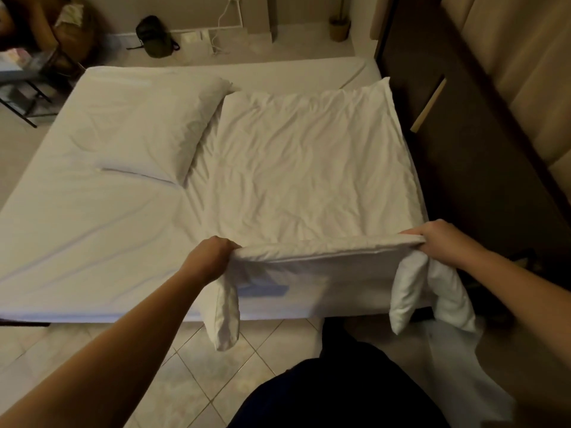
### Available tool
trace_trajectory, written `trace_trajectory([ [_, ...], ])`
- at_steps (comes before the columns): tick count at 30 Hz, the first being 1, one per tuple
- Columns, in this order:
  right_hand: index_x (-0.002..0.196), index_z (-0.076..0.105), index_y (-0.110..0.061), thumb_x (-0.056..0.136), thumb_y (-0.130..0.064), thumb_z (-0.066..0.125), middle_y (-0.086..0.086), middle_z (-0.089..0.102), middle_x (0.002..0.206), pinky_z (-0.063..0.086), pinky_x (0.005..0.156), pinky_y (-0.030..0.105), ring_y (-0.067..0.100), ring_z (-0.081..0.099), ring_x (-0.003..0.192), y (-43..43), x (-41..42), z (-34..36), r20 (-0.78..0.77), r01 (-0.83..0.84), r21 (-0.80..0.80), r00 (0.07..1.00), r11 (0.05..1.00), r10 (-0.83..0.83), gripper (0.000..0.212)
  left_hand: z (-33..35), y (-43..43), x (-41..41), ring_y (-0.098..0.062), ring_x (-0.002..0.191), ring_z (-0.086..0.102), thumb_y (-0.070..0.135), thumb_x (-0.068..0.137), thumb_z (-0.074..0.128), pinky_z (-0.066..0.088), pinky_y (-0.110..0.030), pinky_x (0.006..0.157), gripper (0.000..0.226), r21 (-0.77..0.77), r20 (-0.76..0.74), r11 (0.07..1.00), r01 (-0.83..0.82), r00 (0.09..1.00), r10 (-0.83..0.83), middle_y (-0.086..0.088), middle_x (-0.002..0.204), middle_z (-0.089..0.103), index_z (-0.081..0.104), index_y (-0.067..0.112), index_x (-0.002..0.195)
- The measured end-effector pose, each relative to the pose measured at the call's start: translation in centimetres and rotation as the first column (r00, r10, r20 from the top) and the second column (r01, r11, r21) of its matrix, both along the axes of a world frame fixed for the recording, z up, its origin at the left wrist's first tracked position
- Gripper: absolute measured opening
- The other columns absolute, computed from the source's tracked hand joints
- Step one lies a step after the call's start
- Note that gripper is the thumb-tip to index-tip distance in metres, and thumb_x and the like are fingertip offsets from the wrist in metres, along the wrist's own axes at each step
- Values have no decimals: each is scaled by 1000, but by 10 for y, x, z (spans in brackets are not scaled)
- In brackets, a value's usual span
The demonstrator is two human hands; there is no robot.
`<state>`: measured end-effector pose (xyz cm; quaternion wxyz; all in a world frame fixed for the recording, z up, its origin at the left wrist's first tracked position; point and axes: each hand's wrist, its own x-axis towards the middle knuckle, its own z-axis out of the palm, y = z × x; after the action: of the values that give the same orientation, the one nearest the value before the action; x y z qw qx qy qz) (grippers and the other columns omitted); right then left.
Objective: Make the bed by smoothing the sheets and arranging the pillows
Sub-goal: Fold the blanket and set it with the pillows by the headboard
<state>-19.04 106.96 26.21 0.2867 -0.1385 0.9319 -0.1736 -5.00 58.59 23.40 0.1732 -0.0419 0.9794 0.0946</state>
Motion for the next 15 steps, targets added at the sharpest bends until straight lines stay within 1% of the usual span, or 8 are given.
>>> trace_trajectory([
  [1, 105, 66, -57, 98, -17, 63, -28, 54, 83, 42, 70, 14, 2, 58, 83, -4, -17, 2, 9, -2, -21, 1000, 1000, 2, 41, -1, -3, -15, -25, 94, 71, 3, 80, 51, 57, -35, 76, 54, 2, 2, 1000, -10, 1000, 10, 2, 101, 77, 77, 38, 112],
  [2, 102, 65, -59, 97, -17, 64, -29, 54, 82, 40, 67, 10, -3, 53, 77, -6, -34, 2, 22, -2, -40, 1000, 999, 3, 42, -2, -5, -29, -25, 93, 71, 3, 79, 51, 57, -35, 75, 54, 6, 8, 1000, -23, 1000, 23, 2, 100, 76, 77, 38, 111],
  [3, 101, 66, -58, 96, -18, 65, -29, 56, 81, 39, 67, 9, -5, 51, 75, -9, -50, 2, 39, -4, -59, 999, 998, 6, 40, -4, -8, -43, -25, 93, 71, 2, 79, 51, 57, -35, 75, 54, 10, 14, 999, -34, 999, 34, 1, 99, 76, 77, 37, 110],
  [5, 102, 69, -55, 95, -21, 68, -28, 60, 82, 41, 67, 9, -6, 52, 76, -13, -81, 1, 69, -19, -79, 997, 997, 25, 34, -6, -11, -69, -26, 93, 71, 1, 77, 51, 56, -35, 75, 54, 8, 29, 999, -47, 998, 47, 1, 98, 77, 78, 36, 108],
  [7, 98, 72, -54, 93, -26, 71, -24, 67, 85, 45, 71, 13, -3, 58, 80, -16, -111, -2, 110, -20, -80, 993, 997, 29, 29, -8, -13, -94, -26, 94, 71, 1, 78, 51, 56, -34, 76, 54, 0, 46, 998, -59, 997, 59, 1, 101, 76, 78, 35, 109],
  [9, 93, 77, -53, 90, -31, 74, -19, 73, 87, 53, 77, 21, 2, 65, 85, -19, -140, -8, 148, -20, -76, 989, 997, 31, 22, -11, -17, -117, -25, 96, 70, 1, 78, 51, 55, -33, 76, 53, -11, 59, 997, -78, 995, 79, 2, 102, 76, 77, 34, 110],
  [11, 90, 78, -51, 89, -34, 73, -18, 75, 87, 58, 82, 29, 5, 69, 86, -22, -165, -15, 176, -43, -51, 983, 998, 51, 18, -16, -20, -137, -24, 95, 71, 2, 78, 52, 54, -32, 75, 52, -18, 68, 995, -98, 993, 99, 3, 102, 76, 78, 34, 109],
  [15, 86, 79, -45, 87, -37, 75, -16, 75, 85, 60, 84, 34, 5, 70, 84, -33, -203, -24, 216, -47, -30, 975, 998, 53, 9, -24, -28, -172, -25, 91, 71, 2, 77, 54, 53, -32, 73, 47, -18, 118, 990, -137, 983, 138, 2, 97, 76, 78, 32, 105],
])
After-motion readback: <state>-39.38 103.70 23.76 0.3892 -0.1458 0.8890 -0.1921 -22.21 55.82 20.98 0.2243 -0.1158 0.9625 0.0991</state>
